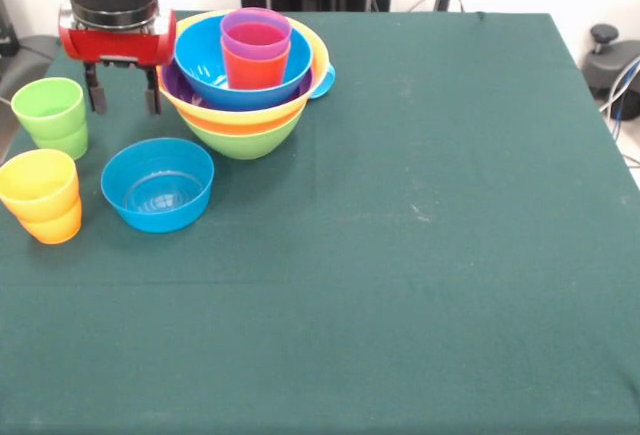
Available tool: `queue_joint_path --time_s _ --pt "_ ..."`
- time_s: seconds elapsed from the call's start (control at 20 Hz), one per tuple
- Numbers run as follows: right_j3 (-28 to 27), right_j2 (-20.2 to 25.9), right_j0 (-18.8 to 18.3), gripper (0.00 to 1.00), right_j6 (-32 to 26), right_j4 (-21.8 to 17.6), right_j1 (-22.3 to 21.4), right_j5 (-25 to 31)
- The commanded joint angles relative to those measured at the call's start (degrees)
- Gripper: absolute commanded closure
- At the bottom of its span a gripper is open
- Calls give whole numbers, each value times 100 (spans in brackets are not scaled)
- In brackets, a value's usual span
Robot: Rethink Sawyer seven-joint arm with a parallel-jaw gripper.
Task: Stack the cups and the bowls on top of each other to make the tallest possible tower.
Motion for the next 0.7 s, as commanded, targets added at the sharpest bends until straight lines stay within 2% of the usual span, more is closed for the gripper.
queue_joint_path --time_s 0.05,0.3,0.7 --pt "339 332 -33 0 -779 -138 -151 304" --pt "518 359 -145 0 -854 -120 -329 328" --pt "497 405 -183 0 -834 -168 -277 287"
